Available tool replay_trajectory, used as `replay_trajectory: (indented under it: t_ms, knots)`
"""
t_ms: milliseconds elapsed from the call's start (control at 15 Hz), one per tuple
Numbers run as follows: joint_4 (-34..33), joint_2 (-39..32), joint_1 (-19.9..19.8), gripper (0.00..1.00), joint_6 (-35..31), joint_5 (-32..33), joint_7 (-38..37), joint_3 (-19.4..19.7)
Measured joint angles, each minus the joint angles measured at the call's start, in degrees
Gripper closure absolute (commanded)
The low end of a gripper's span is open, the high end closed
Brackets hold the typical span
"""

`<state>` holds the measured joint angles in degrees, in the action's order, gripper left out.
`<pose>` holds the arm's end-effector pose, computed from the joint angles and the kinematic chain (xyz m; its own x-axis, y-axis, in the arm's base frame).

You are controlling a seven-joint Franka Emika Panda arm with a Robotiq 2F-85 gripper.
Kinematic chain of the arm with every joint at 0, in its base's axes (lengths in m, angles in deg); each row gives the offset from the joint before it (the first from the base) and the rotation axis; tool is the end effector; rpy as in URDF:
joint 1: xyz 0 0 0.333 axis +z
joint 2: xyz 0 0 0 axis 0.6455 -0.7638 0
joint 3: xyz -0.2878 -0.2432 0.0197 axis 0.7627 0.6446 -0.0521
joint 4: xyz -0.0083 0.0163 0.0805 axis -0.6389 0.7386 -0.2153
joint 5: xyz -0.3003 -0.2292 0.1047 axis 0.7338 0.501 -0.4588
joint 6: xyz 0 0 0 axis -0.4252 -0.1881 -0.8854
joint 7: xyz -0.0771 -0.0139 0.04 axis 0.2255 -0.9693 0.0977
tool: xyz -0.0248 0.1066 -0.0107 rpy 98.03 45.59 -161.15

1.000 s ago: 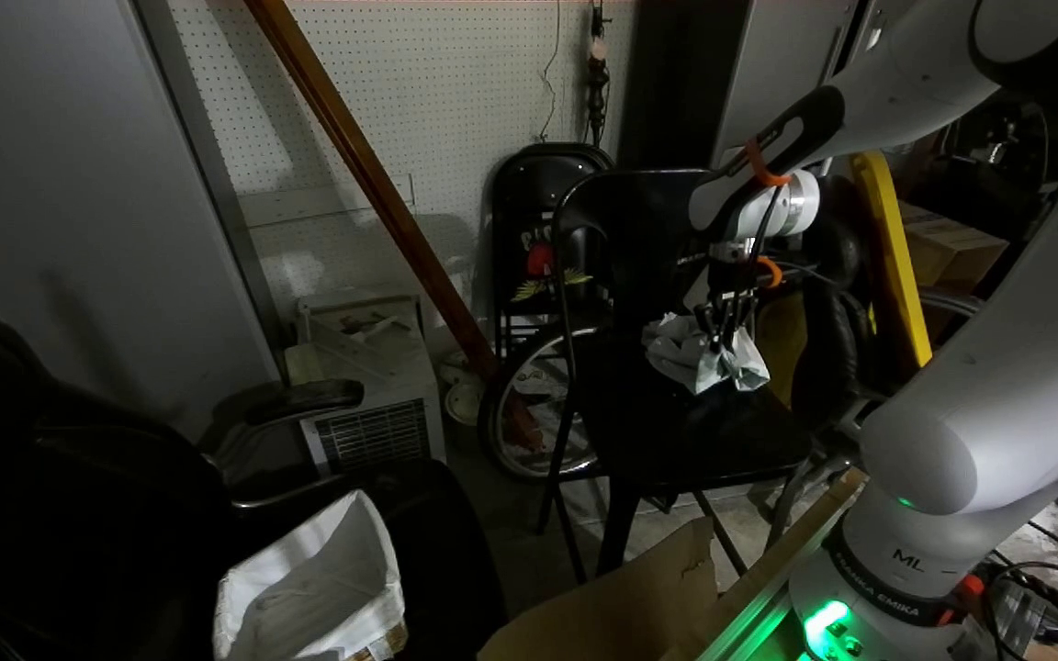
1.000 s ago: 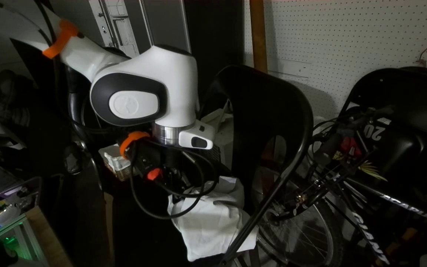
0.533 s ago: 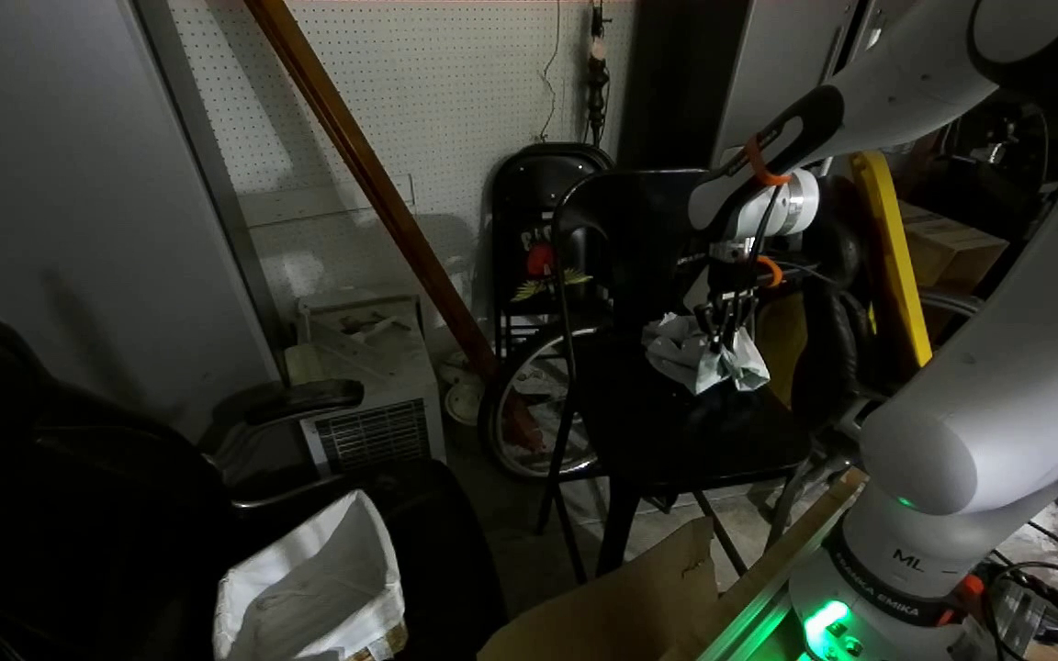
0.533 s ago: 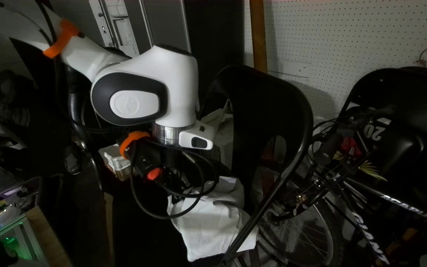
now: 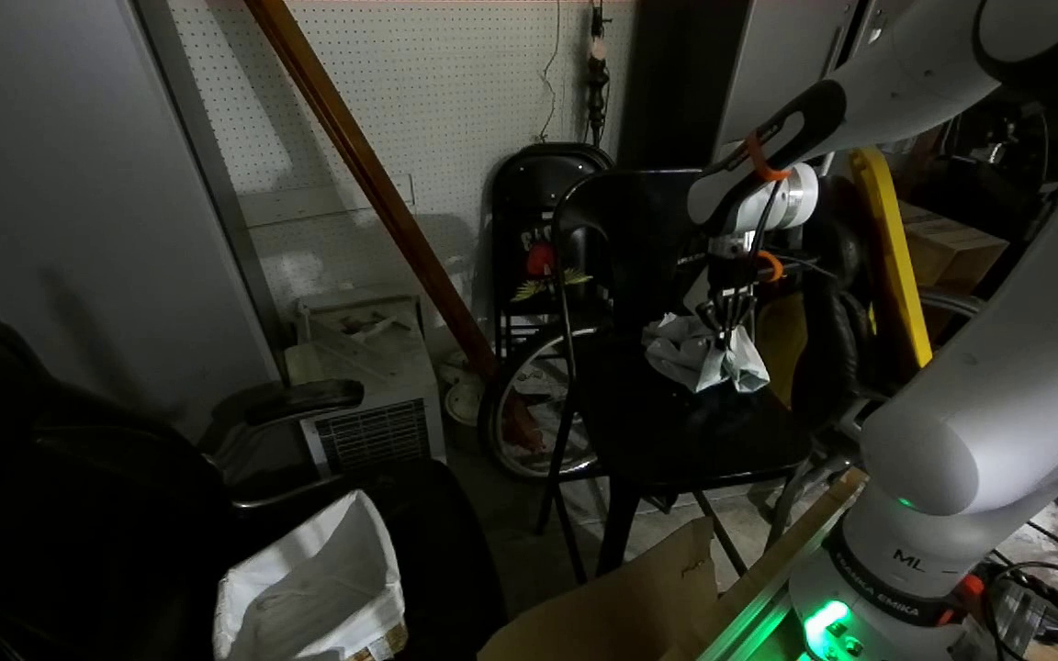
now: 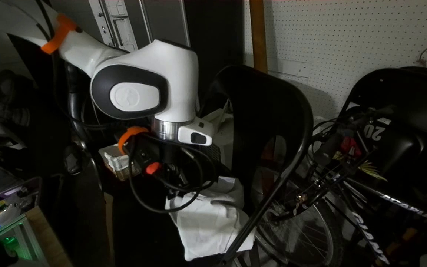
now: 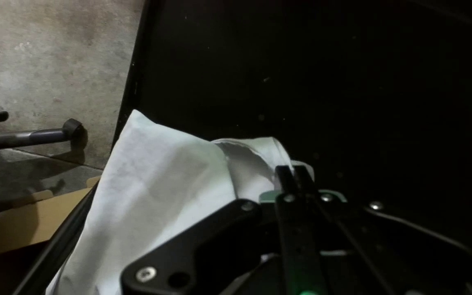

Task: Lay the white object over the chair

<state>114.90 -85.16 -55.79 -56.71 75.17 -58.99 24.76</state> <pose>0.3961 -0.2129 0.3562 0.9566 -0.1858 -0.2245 -0.1940 -0.9809 -0.0149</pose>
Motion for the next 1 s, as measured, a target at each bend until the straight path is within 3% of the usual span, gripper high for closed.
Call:
replay_trajectory:
  t_ms: [267, 667, 1000]
  knots:
    - [-0.9, 5.8, 0.8, 0.99, 7.2, 2.9, -2.7, -0.5]
    - [-2.0, 23.4, 4.2, 0.99, 18.4, 2.1, -4.2, -2.8]
    - [-4.6, 35.3, 7.0, 0.99, 20.5, -1.8, -4.3, -2.9]
